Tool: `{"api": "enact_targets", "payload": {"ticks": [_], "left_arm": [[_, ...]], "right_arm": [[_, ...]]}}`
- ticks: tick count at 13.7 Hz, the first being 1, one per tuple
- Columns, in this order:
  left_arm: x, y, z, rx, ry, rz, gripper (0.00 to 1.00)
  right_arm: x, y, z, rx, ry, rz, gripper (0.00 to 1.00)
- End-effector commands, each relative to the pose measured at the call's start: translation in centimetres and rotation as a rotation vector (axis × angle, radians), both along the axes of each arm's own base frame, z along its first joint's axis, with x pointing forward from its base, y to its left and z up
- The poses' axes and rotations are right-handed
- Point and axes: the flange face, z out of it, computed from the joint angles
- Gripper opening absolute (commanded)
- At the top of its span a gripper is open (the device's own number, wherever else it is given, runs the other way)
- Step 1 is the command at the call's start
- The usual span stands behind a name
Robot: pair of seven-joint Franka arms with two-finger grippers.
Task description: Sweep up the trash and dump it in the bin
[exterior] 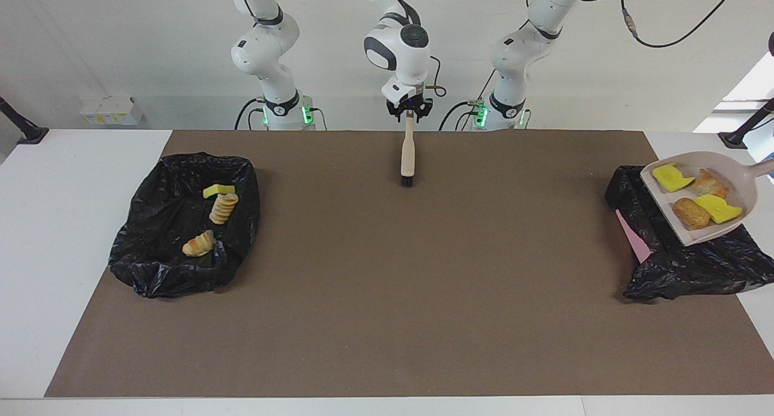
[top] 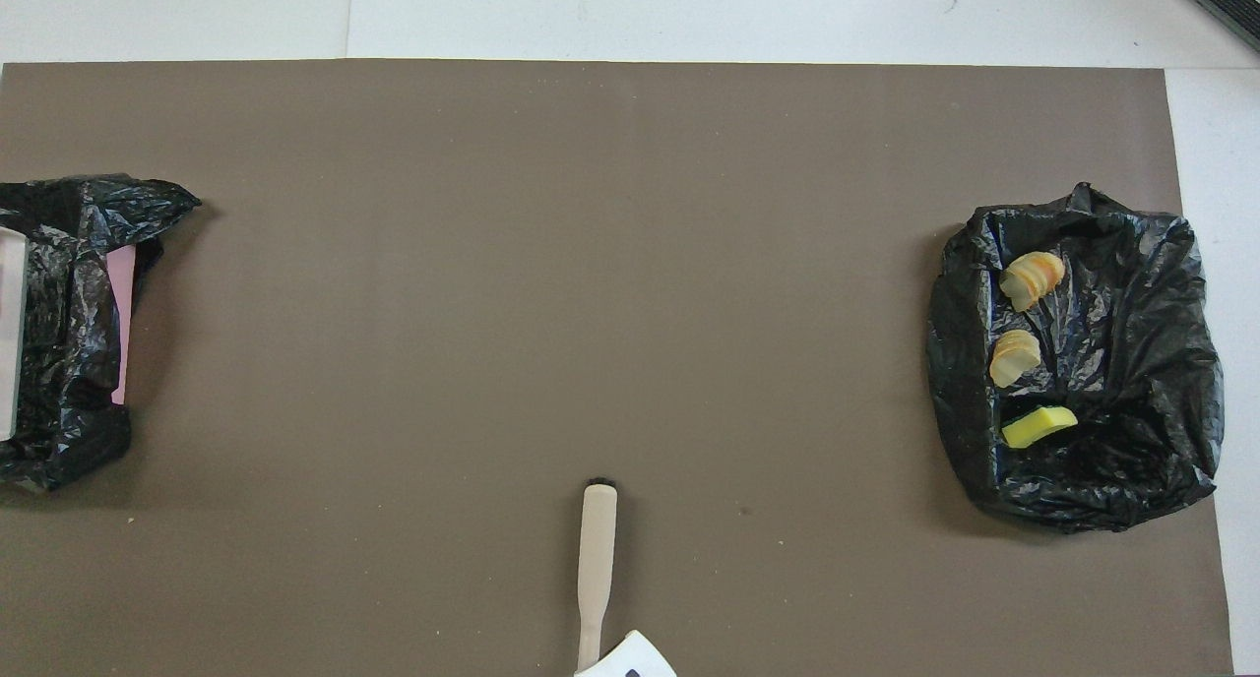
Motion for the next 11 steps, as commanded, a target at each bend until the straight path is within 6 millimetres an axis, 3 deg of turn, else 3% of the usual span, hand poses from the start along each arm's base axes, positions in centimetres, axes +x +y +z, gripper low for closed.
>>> {"api": "enact_targets", "payload": {"ticks": [1,4,6,9,11], "left_arm": [[0.9,-0.4,-0.3,0.16,0.016,-0.016,0.0],[1.5,-4.4,-1.0,0.29,0.032,-0.059,0.0],[1.3,-5.6,-1.0,0.362,0.017,0.008,0.0],[1.3,-6.4,0.9,0.489,0.013,0.014,0.0],[1.0,-6.7,2.5,0.547,0.008,0.011,0.0]], "right_arm": [[2.9,-1.8,3.0,0.052,-0.008,-0.062,0.88],[7.8,-4.1,6.1,0.089,-0.043,-0.159,0.93],[12.4,-6.9,8.5,0.08,-0.059,-0.205,0.98],[17.3,-10.9,13.7,0.029,-0.113,-0.205,1.0],[20.6,-15.8,17.7,0.007,-0.211,-0.251,1.0]]}}
